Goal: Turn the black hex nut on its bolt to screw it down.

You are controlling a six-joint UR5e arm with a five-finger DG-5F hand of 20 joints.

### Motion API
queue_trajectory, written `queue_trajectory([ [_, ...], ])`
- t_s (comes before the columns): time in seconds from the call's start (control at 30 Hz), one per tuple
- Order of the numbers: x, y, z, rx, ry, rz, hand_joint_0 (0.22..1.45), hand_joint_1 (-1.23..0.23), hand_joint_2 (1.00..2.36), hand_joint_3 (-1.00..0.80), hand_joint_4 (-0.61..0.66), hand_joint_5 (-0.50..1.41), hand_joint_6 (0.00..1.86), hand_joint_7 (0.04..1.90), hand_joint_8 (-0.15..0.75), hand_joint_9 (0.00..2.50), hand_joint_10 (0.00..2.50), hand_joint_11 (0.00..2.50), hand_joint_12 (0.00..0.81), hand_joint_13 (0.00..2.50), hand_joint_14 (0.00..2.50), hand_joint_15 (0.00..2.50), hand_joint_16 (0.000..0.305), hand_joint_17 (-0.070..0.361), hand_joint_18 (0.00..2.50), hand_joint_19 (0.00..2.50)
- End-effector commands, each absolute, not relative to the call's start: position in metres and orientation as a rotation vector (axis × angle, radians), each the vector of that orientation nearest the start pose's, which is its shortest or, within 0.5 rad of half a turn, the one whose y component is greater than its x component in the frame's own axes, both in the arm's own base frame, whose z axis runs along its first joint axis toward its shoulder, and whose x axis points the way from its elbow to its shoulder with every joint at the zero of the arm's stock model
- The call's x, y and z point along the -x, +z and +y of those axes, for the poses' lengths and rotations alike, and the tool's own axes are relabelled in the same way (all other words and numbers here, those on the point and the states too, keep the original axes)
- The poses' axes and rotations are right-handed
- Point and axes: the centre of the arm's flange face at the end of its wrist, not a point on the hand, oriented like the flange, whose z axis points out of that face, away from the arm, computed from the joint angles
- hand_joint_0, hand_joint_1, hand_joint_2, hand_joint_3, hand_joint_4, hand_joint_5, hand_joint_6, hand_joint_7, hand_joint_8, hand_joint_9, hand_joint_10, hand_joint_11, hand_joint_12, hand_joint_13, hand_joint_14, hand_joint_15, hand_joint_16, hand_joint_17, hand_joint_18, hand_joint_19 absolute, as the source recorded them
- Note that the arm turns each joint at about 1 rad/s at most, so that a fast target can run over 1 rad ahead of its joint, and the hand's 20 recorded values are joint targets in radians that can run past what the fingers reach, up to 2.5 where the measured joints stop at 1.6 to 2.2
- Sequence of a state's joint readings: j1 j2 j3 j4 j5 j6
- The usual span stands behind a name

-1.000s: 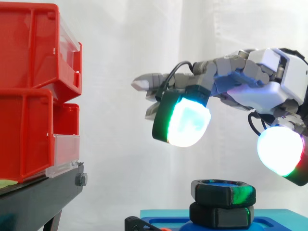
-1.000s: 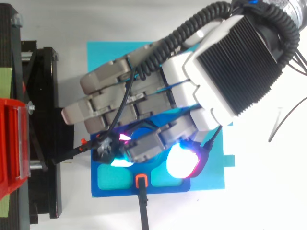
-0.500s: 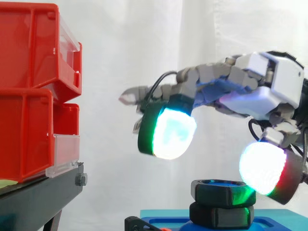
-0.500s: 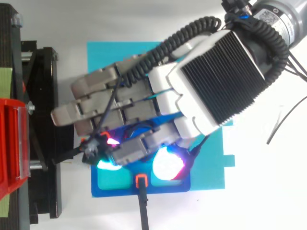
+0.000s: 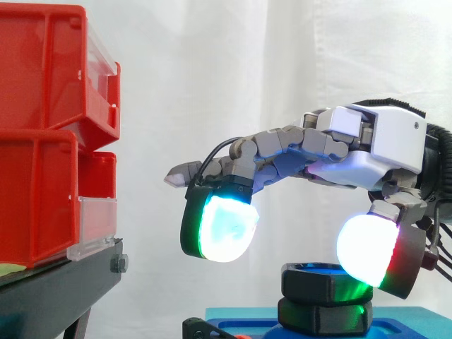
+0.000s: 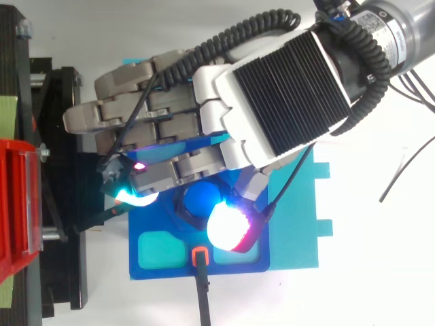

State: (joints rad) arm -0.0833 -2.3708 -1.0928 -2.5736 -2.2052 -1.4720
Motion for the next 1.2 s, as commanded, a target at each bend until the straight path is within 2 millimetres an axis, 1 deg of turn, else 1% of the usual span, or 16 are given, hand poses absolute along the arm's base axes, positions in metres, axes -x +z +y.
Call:
queue_trajectory([
  [0.0,-0.77,0.258,-0.137,0.422,0.434,1.32,0.37,-0.51,1.0,-0.5,0.39,-0.11,0.5,1.02,0.391,0.44,0.0,0.14,0.378,0.33,0.0,0.05,0.057,0.129,0.26,0.39],
  [0.27,-0.77,0.258,-0.137,0.424,0.436,1.321,0.37,-0.46,1.0,-0.5,0.39,-0.11,0.5,1.01,0.393,0.44,0.0,0.13,0.377,0.32,0.0,0.05,0.058,0.13,0.23,0.39],
  [0.43,-0.77,0.259,-0.138,0.427,0.439,1.32,0.34,-0.43,1.0,-0.5,0.4,-0.11,0.5,1.0,0.403,0.44,0.0,0.13,0.389,0.32,0.0,0.05,0.06,0.135,0.24,0.4],
  [0.53,-0.772,0.27,-0.135,0.444,0.451,1.318,0.32,-0.41,1.0,-0.5,0.4,-0.11,0.5,0.99,0.406,0.42,0.0,0.11,0.393,0.31,0.0,0.05,0.062,0.139,0.24,0.39],
  [0.67,-0.771,0.273,-0.134,0.451,0.462,1.348,0.31,-0.4,1.0,-0.5,0.4,-0.11,0.5,0.99,0.409,0.41,0.0,0.1,0.397,0.31,0.0,0.04,0.063,0.141,0.23,0.39],
  [0.8,-0.767,0.268,-0.129,0.47,0.451,1.389,0.3,-0.41,1.0,-0.5,0.4,-0.12,0.5,0.97,0.413,0.4,0.0,0.1,0.402,0.3,0.0,0.04,0.064,0.144,0.22,0.38],
  [1.0,-0.765,0.265,-0.128,0.486,0.434,1.407,0.3,-0.44,1.0,-0.5,0.39,-0.13,0.5,0.9,0.41,0.39,0.0,0.07,0.403,0.29,0.0,0.03,0.064,0.144,0.21,0.37],
  [1.17,-0.764,0.264,-0.128,0.485,0.436,1.415,0.31,-0.42,1.0,-0.5,0.4,-0.12,0.5,0.94,0.406,0.38,0.0,0.08,0.396,0.28,0.0,0.04,0.063,0.141,0.2,0.37],
])
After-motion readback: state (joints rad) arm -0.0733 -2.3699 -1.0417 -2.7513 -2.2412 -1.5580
